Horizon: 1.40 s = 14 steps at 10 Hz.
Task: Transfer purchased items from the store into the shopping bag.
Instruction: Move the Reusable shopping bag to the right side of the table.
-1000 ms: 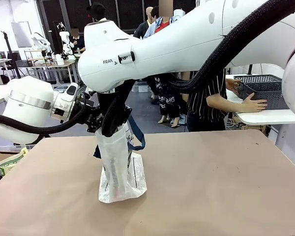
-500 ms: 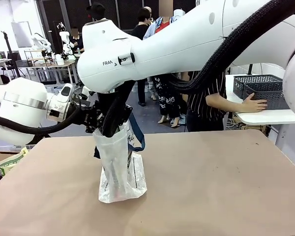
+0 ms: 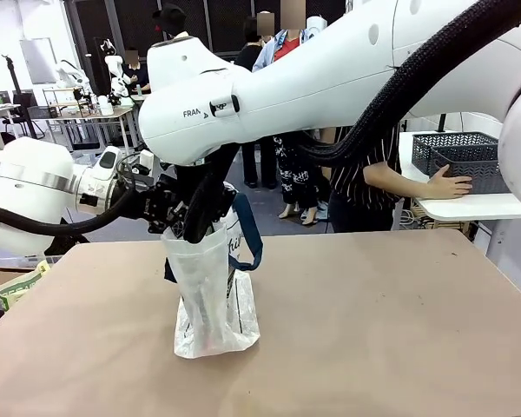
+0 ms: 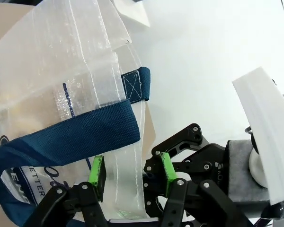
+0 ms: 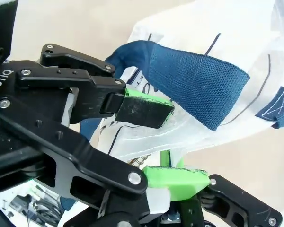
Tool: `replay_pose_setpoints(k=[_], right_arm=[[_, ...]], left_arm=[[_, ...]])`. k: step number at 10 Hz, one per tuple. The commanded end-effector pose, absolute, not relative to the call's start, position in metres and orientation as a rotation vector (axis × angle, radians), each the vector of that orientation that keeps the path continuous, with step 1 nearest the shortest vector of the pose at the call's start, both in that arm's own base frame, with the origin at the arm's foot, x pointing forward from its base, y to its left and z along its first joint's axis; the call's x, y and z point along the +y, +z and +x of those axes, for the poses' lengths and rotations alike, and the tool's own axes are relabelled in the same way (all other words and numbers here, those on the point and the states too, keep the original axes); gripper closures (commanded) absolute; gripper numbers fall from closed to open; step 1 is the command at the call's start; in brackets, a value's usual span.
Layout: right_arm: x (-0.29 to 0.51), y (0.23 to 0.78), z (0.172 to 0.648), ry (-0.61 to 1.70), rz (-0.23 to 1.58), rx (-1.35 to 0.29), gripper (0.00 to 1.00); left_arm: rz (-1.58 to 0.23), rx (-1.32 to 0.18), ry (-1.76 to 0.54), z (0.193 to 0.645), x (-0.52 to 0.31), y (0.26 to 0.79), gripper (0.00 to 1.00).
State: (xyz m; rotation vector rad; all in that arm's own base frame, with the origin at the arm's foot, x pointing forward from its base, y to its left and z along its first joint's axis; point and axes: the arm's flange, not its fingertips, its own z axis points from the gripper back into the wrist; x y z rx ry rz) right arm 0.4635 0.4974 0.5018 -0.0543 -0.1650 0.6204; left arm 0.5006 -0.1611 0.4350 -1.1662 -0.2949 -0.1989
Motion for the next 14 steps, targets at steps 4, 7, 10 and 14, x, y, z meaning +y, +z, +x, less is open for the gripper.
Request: replay_pose_setpoints(k=[4, 7, 10, 14], right_arm=[[0.518, 0.474, 0.474, 0.655, -0.070, -0.173, 1.00], [0.532, 0.475, 0.472, 0.702, -0.048, -0.183, 1.00], [0.542, 0.478, 0.467, 0.753, -0.017, -0.194, 1.00], [0.544, 0.482, 0.468, 0.774, 0.011, -0.209, 1.00]], left_arm=[[-1.296, -0.263, -0.346, 0.490, -0.187, 0.452, 0.40], [-1.324, -0.250, -0.403, 0.491, -0.192, 0.450, 0.40], [-1.360, -0.248, -0.429, 0.494, -0.193, 0.449, 0.40], [-1.325, -0.196, -0.461, 0.497, -0.212, 0.446, 0.40]])
